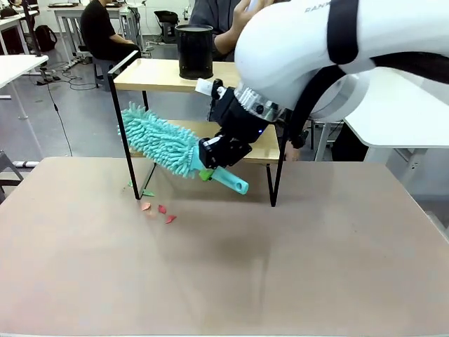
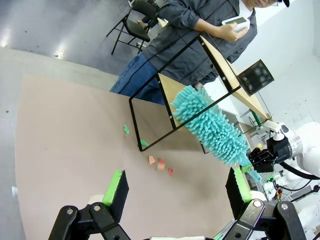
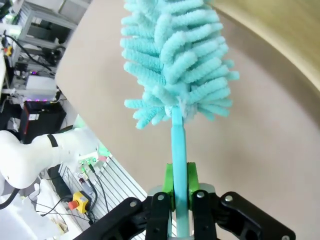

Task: Clean the shelf.
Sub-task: Clean the remaining tier of the Shelf with the Duster once objects are removed.

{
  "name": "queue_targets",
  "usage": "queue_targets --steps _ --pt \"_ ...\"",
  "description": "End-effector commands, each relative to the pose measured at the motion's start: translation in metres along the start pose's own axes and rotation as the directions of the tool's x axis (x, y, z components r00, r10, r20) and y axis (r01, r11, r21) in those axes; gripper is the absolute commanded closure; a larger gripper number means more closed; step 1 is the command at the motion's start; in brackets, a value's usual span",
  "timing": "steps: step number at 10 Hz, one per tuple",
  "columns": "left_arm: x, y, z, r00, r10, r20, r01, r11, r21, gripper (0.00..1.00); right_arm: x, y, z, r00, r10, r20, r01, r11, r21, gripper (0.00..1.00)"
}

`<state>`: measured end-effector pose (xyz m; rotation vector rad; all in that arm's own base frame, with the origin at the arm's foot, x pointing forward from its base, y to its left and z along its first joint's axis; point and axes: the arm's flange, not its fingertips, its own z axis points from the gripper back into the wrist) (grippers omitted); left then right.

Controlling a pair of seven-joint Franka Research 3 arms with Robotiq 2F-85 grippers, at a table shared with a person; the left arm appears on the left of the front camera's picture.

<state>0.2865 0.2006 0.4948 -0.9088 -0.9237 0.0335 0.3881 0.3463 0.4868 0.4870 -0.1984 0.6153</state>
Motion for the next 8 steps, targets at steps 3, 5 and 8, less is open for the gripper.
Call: queue_targets --steps 3,5,8 --pt "-0.001 0.000 -0.002 1.000 -0.017 0.019 0.018 1.000 -0.014 0.00 -0.040 -0.020 0.036 0.996 -0.071 0.050 0.070 0.997 0.019 0.88" --pt "-0.001 0.000 -0.002 1.000 -0.017 0.019 0.018 1.000 -0.014 0.00 -0.068 -0.028 0.067 0.997 -0.067 -0.034 0.071 0.988 0.134 0.88" --pt "-0.001 0.000 -0.002 1.000 -0.017 0.019 0.018 1.000 -0.014 0.00 -0.146 -0.049 0.147 0.973 -0.028 -0.230 0.110 0.928 0.355 0.88"
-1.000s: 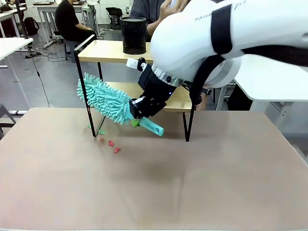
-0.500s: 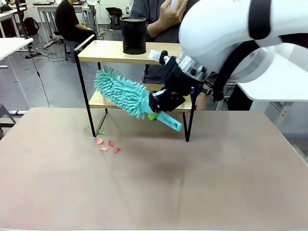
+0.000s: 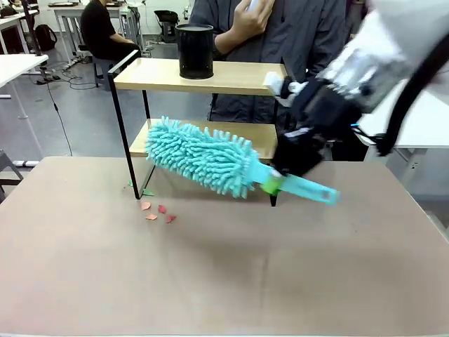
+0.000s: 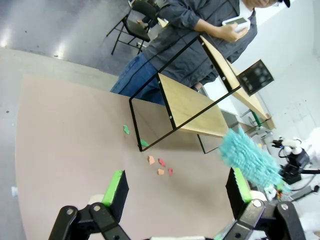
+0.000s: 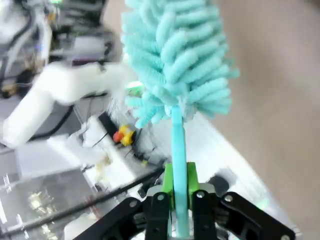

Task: Clean the shelf.
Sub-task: Clean the remaining tier of the Shelf with the Duster once objects are removed.

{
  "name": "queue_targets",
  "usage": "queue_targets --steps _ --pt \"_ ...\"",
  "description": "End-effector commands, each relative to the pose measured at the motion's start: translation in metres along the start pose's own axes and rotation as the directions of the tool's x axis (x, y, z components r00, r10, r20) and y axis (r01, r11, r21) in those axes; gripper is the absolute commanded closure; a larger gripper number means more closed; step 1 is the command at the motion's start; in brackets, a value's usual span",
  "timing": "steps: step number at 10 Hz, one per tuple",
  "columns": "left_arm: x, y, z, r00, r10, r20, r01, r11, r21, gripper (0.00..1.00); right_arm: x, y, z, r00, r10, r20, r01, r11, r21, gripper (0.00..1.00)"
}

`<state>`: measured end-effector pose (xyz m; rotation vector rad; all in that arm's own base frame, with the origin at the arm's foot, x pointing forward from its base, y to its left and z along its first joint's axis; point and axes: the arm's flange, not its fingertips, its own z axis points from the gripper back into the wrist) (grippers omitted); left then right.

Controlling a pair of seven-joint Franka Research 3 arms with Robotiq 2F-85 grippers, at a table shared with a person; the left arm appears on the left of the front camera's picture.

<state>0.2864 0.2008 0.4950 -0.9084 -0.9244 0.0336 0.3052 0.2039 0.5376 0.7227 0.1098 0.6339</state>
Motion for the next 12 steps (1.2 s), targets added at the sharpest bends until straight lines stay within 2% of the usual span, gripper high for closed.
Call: queue_targets --steps 1,3,5,7,8,9,11,12 --pt "-0.002 0.000 -0.002 1.000 -0.017 0.019 0.017 1.000 -0.015 0.00 -0.066 -0.014 0.052 0.999 0.007 -0.052 0.001 0.989 0.151 0.88" --pt "-0.002 0.000 -0.002 1.000 -0.017 0.019 0.017 1.000 -0.015 0.00 -0.132 -0.043 0.094 0.999 0.018 -0.032 -0.008 0.956 0.292 0.88" --pt "-0.002 0.000 -0.002 1.000 -0.017 0.019 0.017 1.000 -0.015 0.00 -0.197 -0.097 0.122 0.988 -0.077 0.134 0.012 0.902 0.431 0.88" --pt "-0.002 0.000 -0.002 1.000 -0.017 0.019 0.017 1.000 -0.015 0.00 -0.244 -0.166 0.128 0.928 -0.212 0.307 0.005 0.830 0.557 0.88" --pt "-0.002 0.000 -0.002 1.000 -0.017 0.019 0.017 1.000 -0.015 0.00 -0.260 -0.203 0.122 0.873 -0.306 0.379 0.019 0.799 0.601 0.88" --pt "-0.002 0.000 -0.002 1.000 -0.017 0.019 0.017 1.000 -0.015 0.00 -0.272 -0.228 0.117 0.764 -0.461 0.452 0.101 0.777 0.622 0.88" --pt "-0.002 0.000 -0.002 1.000 -0.017 0.019 0.017 1.000 -0.015 0.00 -0.278 -0.259 0.107 0.586 -0.593 0.552 0.204 0.768 0.608 0.88" --pt "-0.002 0.000 -0.002 1.000 -0.017 0.019 0.017 1.000 -0.015 0.00 -0.297 -0.242 0.116 0.762 -0.492 0.421 0.154 0.769 0.621 0.88"
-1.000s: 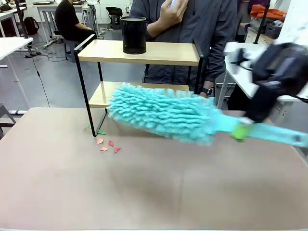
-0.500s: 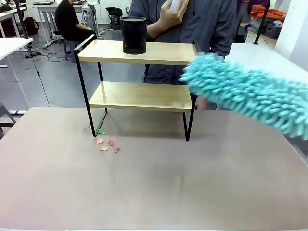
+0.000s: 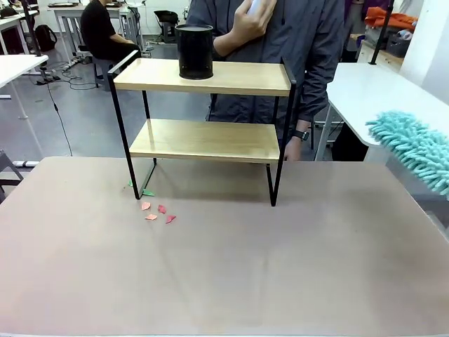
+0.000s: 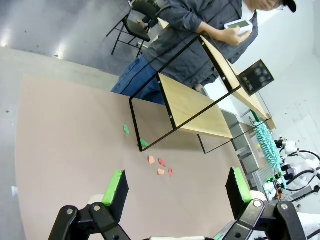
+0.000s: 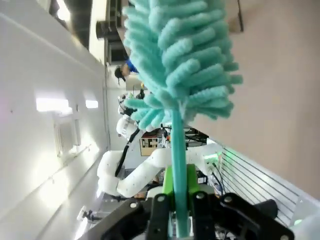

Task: Clean the shelf.
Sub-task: Clean the remaining tier of the Shelf with the Duster once objects are removed.

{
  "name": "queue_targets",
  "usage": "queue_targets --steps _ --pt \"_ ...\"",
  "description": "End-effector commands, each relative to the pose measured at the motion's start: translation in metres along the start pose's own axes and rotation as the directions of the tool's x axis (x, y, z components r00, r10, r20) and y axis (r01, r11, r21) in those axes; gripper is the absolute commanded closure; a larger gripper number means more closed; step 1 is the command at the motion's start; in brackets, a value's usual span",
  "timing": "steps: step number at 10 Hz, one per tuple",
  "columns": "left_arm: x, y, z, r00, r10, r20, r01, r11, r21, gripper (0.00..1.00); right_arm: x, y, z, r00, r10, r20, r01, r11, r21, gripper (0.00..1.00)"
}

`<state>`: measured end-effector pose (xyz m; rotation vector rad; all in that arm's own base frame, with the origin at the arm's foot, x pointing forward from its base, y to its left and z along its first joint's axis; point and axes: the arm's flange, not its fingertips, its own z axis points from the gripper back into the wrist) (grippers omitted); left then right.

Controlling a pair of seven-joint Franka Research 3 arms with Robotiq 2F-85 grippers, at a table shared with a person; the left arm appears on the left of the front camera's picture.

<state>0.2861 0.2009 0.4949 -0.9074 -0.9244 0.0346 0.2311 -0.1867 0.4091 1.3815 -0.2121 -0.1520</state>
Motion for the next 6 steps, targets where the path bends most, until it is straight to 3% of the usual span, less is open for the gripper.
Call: queue_targets --steps 1,6 --pt "-0.0014 0.0003 -0.0021 1.000 -0.017 0.018 0.018 1.000 -0.016 0.00 -0.0106 0.0263 -0.0070 0.989 0.054 -0.136 -0.050 0.998 0.029 0.88" --pt "-0.0014 0.0003 -0.0021 1.000 -0.017 0.018 0.018 1.000 -0.016 0.00 -0.0106 0.0263 -0.0070 0.989 0.054 -0.136 -0.050 0.998 0.029 0.88"
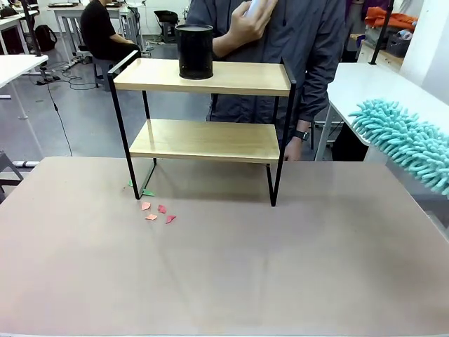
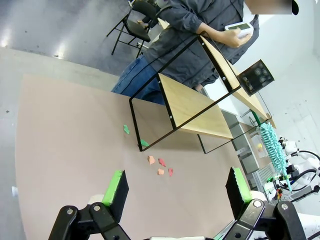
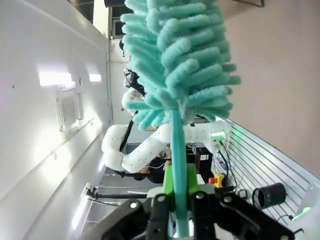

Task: Clean the shelf.
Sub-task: Clean the remaining tier of the Shelf with the Duster once objects are removed, then hand the Duster back to the human.

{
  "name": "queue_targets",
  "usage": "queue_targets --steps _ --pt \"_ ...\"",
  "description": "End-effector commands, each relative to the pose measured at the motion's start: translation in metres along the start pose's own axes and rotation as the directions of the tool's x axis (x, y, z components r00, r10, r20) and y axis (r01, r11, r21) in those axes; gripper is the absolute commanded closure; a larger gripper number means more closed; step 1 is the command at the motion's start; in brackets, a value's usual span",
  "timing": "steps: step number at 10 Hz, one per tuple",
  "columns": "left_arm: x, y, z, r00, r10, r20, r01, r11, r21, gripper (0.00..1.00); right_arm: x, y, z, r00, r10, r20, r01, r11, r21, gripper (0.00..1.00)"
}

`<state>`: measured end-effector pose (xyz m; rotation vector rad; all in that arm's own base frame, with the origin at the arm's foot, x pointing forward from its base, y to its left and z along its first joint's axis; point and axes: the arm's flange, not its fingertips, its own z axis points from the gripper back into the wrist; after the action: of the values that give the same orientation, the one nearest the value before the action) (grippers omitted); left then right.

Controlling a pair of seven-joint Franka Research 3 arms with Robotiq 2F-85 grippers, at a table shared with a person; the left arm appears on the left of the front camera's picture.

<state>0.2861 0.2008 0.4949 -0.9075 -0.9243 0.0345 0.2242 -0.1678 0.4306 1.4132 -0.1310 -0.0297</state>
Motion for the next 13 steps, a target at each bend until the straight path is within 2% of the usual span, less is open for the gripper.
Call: queue_targets --steps 1,10,11,12,13 --pt "-0.001 0.000 -0.002 1.000 -0.017 0.019 0.018 1.000 -0.016 0.00 -0.001 0.002 0.005 1.000 0.017 -0.008 -0.017 1.000 -0.008 0.88" --pt "0.000 0.000 0.000 1.000 0.000 0.000 0.000 1.000 0.000 0.00 0.000 0.000 0.002 1.000 0.000 0.003 0.000 1.000 -0.002 0.88" --pt "0.016 -0.042 0.002 0.994 -0.107 0.010 0.108 0.989 -0.106 0.00 -0.005 0.032 0.006 0.983 0.183 0.008 -0.184 0.983 0.001 0.88" --pt "0.029 -0.090 -0.005 0.985 -0.170 -0.007 0.161 0.947 -0.278 0.00 -0.013 0.076 0.010 0.913 0.402 -0.070 -0.394 0.913 0.104 0.88" --pt "0.030 -0.136 -0.015 0.974 -0.214 -0.079 0.148 0.856 -0.495 0.00 -0.018 0.111 0.001 0.831 0.497 -0.248 -0.475 0.867 0.147 0.88"
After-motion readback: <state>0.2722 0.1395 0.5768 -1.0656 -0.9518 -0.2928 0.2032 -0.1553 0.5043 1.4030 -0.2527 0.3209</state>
